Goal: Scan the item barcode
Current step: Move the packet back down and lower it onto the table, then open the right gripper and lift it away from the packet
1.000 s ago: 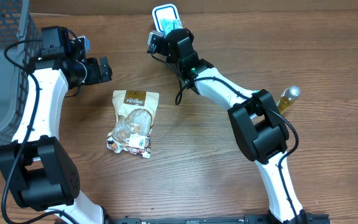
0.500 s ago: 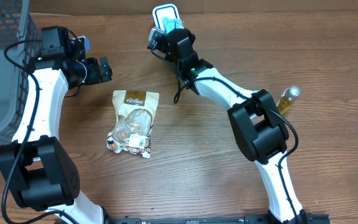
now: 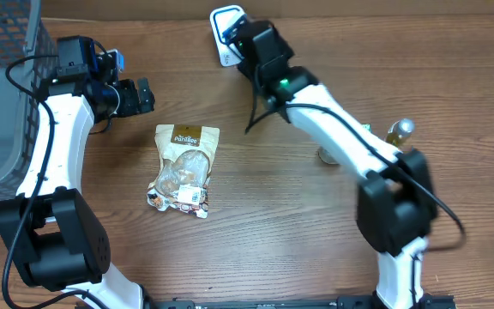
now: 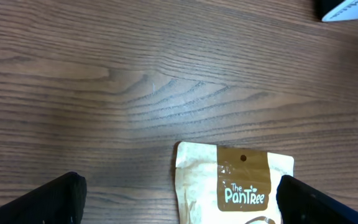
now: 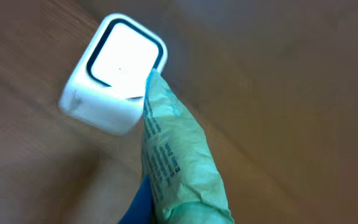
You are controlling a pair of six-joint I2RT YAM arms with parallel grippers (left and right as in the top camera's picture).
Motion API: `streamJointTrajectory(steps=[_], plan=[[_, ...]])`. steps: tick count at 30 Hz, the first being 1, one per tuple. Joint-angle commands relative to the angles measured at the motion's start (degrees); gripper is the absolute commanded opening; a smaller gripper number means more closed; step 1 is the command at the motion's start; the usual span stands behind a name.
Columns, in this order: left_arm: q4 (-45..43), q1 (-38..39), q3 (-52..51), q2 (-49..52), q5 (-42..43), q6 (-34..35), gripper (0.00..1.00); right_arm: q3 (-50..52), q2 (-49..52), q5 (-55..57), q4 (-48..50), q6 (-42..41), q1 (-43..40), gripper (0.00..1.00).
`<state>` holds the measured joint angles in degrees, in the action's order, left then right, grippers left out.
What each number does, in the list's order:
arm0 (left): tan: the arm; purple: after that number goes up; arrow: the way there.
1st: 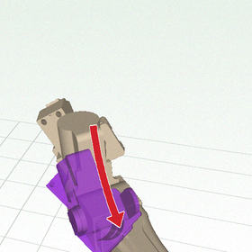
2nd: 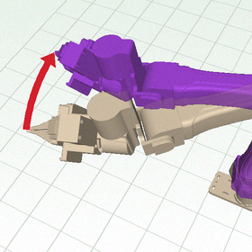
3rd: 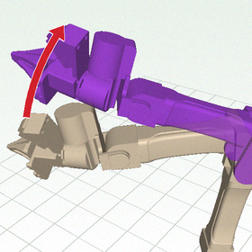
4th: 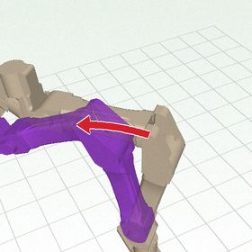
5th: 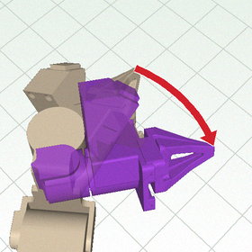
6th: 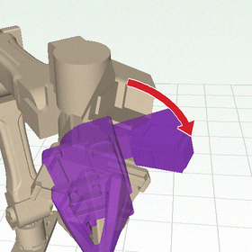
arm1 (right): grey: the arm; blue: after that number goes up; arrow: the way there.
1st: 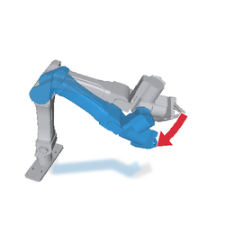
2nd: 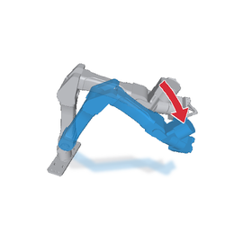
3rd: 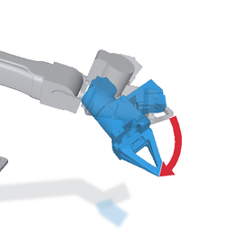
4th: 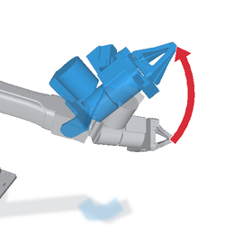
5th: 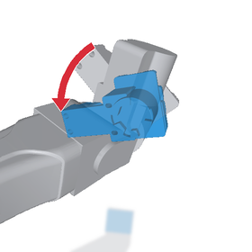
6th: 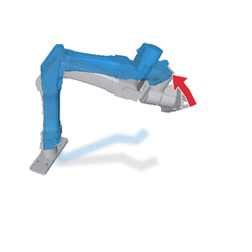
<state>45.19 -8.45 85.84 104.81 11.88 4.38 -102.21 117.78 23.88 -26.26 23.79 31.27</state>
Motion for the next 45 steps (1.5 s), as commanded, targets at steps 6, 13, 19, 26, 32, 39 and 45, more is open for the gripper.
streamJointTrajectory(steps=[6, 13, 19, 26, 32, 39, 45], plan=[[0.0, 0.1, 1.1, 0.5, -0.1, 0.5, 1.0, -0.4, -6.0, -32.2, -28.6, -15.5, -2.2, 0.04], [0.0, 0.1, 1.1, 0.5, -0.1, 0.5, 1.0, 3.2, -5.4, -39.3, -45.1, -15.4, -4.5, 0.04], [0.0, 0.1, 1.1, 0.5, -0.1, 0.5, 1.0, 6.8, -5.4, -36.3, -42.5, -15.4, -6.4, 0.11], [0.0, 0.1, 1.1, 0.5, -0.1, 0.5, 1.0, 9.0, -5.4, -33.3, -40.3, -15.4, -6.6, 0.51], [0.0, 0.1, 1.1, 0.5, -0.1, 0.5, 1.0, 9.1, -5.4, -32.0, -36.8, -15.9, -6.6, 0.66], [0.0, 0.1, 1.1, 0.5, -0.1, 0.5, 1.0, 9.3, -5.4, -28.4, -25.7, -28.2, -6.6, 0.89], [0.0, 0.1, 1.1, 0.5, -0.1, 0.5, 1.0, 9.3, -5.1, -26.5, -21.0, -40.1, -5.9, 0.77]])
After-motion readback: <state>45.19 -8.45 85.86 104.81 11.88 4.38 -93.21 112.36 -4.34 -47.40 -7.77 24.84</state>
